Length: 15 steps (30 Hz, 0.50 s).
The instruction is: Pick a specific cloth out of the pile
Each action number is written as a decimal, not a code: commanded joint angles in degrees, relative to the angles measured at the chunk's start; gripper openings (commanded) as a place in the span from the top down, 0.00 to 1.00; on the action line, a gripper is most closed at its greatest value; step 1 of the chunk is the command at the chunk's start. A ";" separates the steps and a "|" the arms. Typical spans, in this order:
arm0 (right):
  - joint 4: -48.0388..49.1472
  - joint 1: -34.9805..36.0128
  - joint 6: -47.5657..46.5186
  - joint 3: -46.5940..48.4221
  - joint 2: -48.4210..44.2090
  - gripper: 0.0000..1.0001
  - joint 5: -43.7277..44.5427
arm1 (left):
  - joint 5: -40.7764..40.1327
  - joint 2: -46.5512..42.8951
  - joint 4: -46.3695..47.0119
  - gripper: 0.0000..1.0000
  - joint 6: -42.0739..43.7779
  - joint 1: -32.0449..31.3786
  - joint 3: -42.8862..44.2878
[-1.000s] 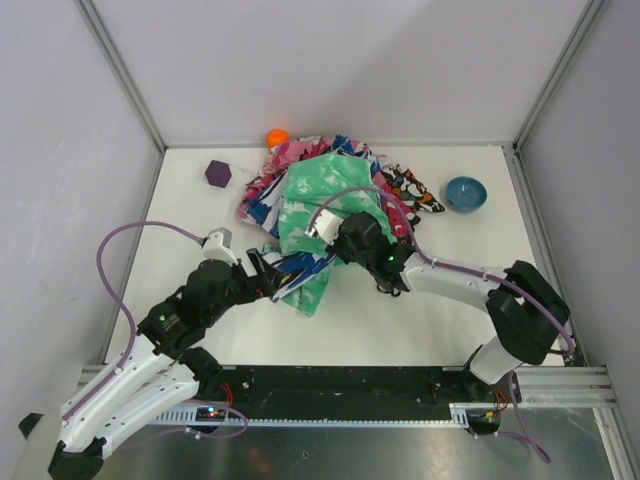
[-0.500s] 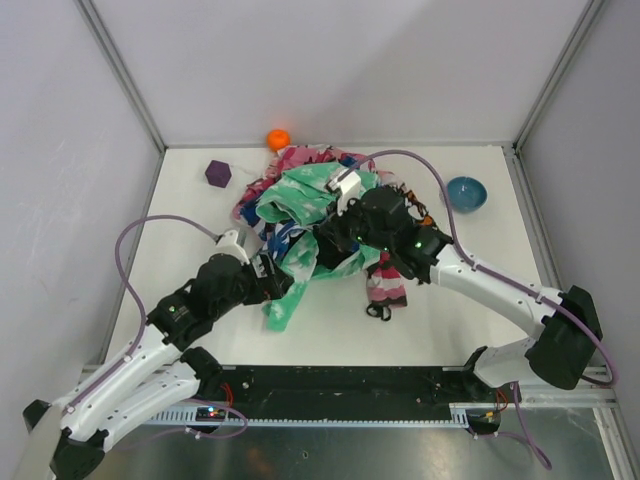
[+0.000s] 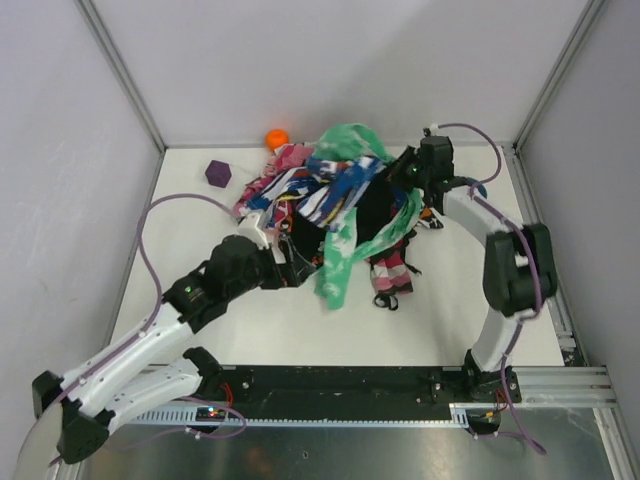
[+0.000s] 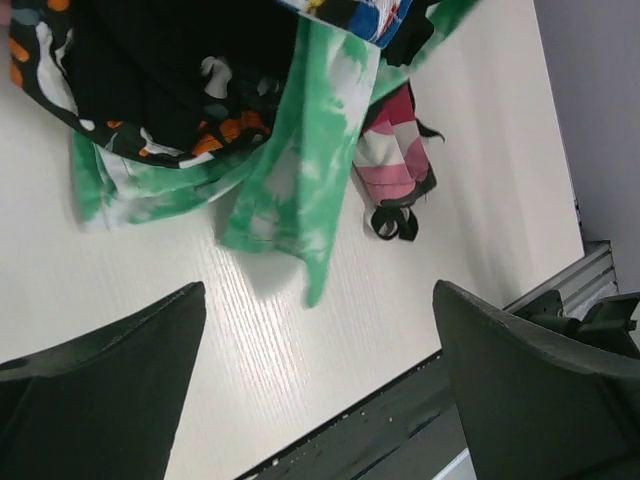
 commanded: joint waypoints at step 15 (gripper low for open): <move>-3.75 -1.10 6.79 -5.13 12.80 1.00 -9.58 | 2.63 38.23 10.21 0.00 11.54 -8.84 28.03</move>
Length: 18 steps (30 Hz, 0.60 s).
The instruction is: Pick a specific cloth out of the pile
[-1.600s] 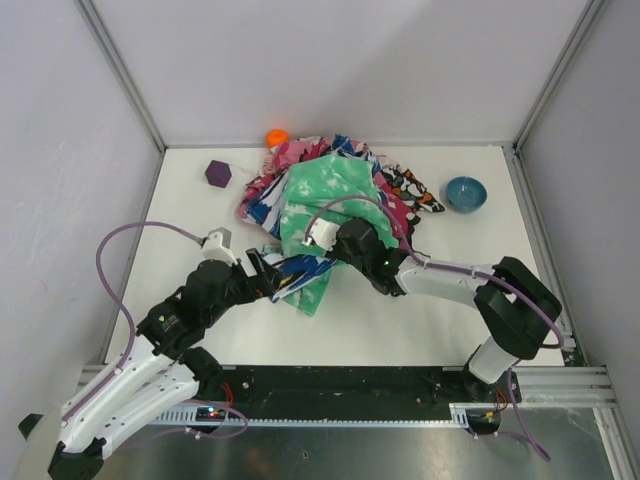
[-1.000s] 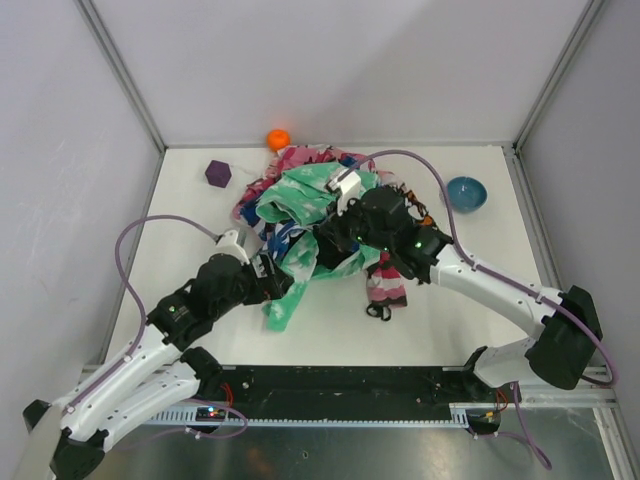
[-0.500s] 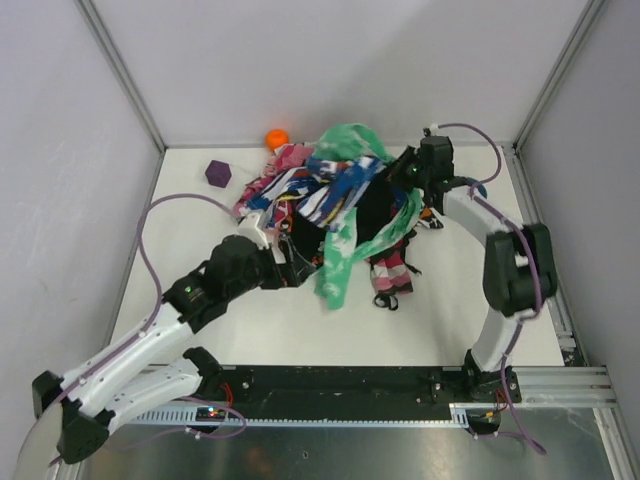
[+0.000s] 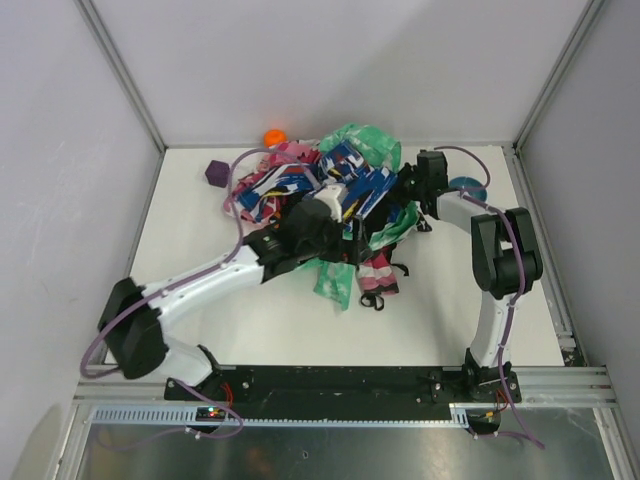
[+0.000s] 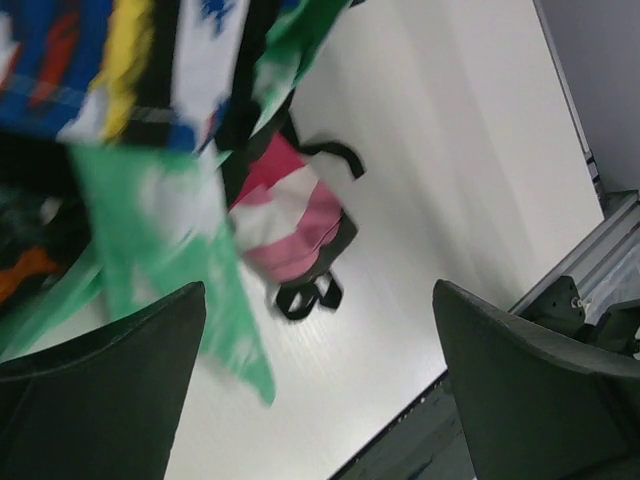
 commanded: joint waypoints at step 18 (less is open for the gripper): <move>-9.21 1.53 -5.99 -6.46 -1.99 0.99 -0.94 | -4.22 -5.74 3.22 0.00 -2.12 26.17 -9.01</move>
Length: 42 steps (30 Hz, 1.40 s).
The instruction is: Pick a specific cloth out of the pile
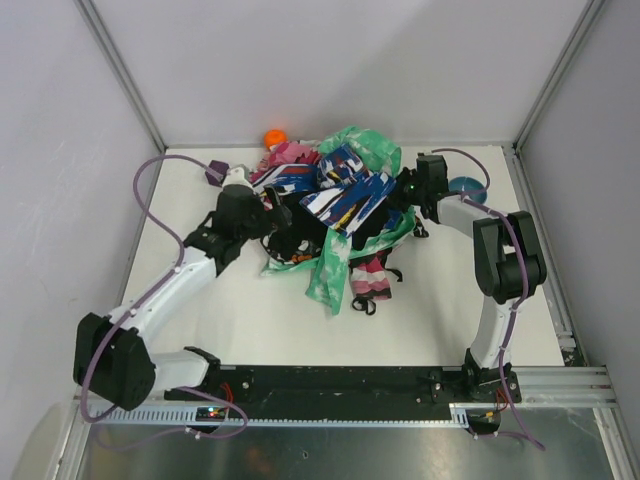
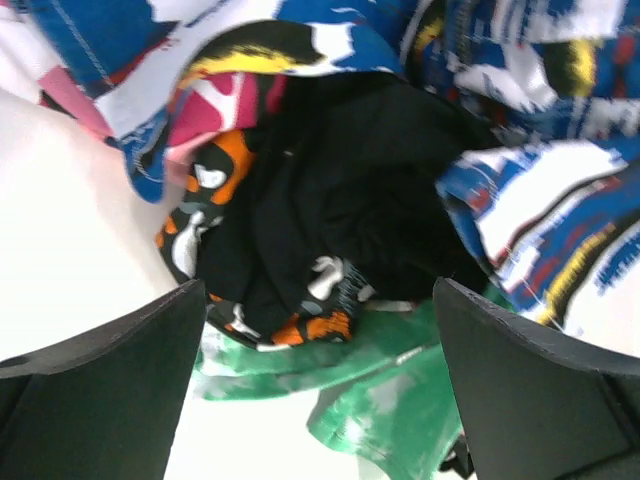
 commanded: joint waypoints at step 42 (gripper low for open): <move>-28.84 -1.97 -16.93 -9.80 -38.74 0.01 47.47 | 5.22 -18.19 -0.39 0.99 11.40 3.82 26.36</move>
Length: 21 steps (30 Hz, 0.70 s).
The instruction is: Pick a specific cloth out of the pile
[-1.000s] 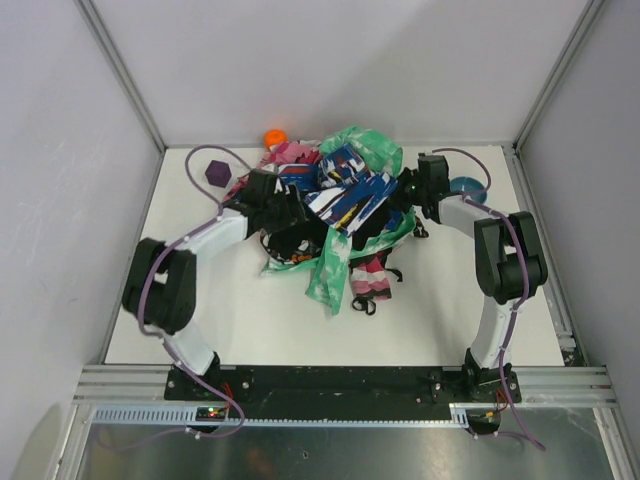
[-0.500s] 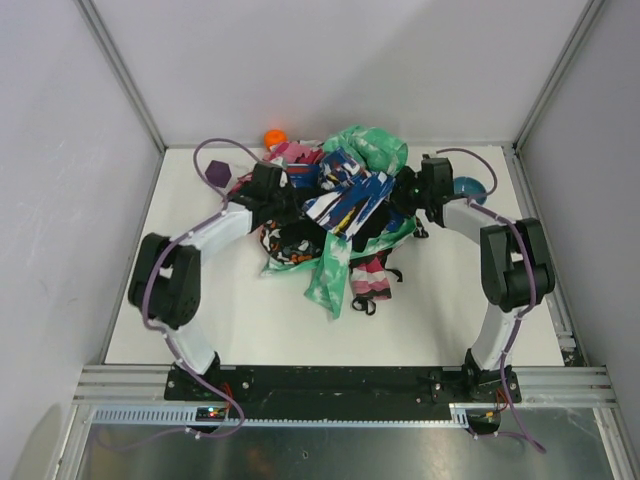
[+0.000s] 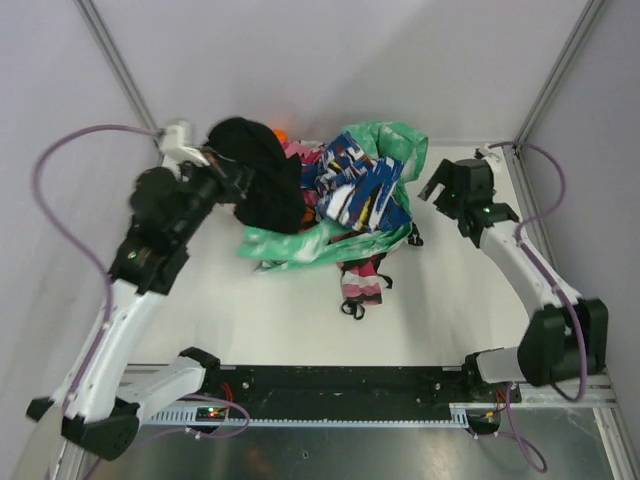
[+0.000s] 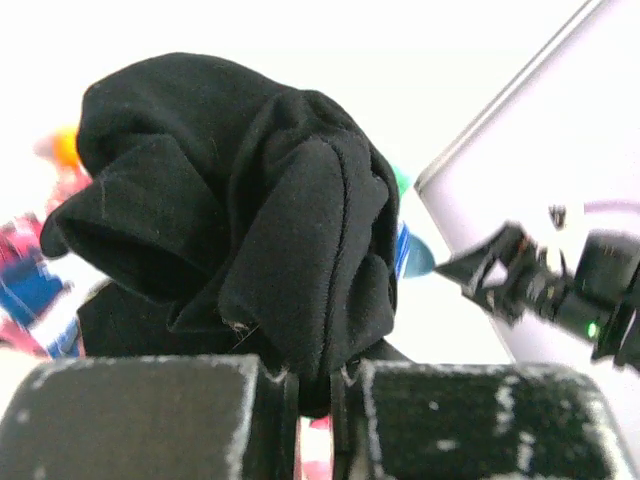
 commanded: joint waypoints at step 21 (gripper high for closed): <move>-7.41 -0.11 -3.55 -19.18 -45.80 0.01 15.55 | -43.15 0.43 -5.88 0.99 10.13 2.61 13.85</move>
